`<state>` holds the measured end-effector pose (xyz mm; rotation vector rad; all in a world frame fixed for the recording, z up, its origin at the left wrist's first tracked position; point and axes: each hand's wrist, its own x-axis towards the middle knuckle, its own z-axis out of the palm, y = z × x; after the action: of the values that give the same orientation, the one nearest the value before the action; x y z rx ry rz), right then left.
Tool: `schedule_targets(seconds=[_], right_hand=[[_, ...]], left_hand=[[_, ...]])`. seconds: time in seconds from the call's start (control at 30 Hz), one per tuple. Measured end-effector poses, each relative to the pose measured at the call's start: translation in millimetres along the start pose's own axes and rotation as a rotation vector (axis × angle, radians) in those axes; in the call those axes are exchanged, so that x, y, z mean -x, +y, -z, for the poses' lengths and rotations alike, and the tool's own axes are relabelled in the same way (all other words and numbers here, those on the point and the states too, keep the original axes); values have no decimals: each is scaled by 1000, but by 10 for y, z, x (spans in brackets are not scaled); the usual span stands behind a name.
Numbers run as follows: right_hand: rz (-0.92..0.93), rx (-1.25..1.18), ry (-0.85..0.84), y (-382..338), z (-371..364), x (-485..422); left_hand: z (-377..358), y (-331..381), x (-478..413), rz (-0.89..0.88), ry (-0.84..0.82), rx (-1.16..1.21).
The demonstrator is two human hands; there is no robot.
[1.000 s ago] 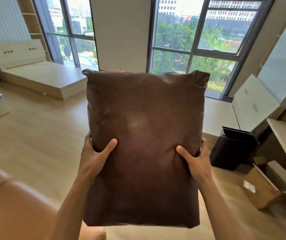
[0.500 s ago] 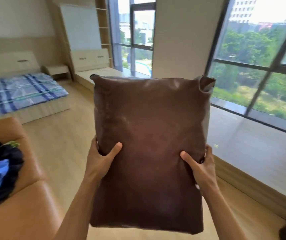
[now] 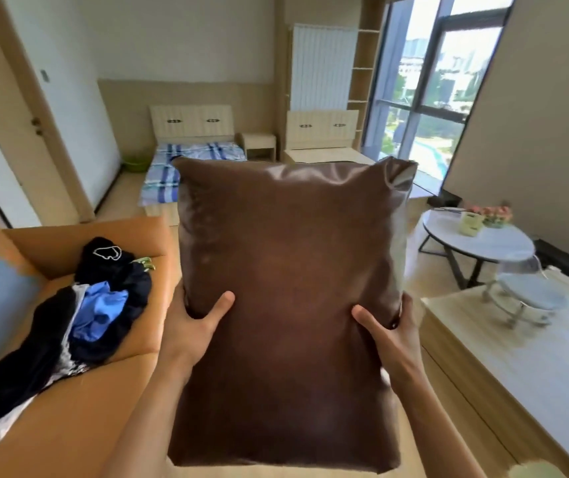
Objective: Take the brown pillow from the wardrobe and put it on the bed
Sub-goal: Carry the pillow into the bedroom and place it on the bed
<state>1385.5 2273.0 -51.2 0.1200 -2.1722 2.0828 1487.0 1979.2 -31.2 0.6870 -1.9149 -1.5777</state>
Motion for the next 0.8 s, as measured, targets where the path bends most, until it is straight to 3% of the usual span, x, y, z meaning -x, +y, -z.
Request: schedule_targets(seconds=[0.8], right_hand=[[-28, -94, -292, 802, -3471, -5120]], left_hand=[[-1117, -283, -5099, 24, 258, -27]])
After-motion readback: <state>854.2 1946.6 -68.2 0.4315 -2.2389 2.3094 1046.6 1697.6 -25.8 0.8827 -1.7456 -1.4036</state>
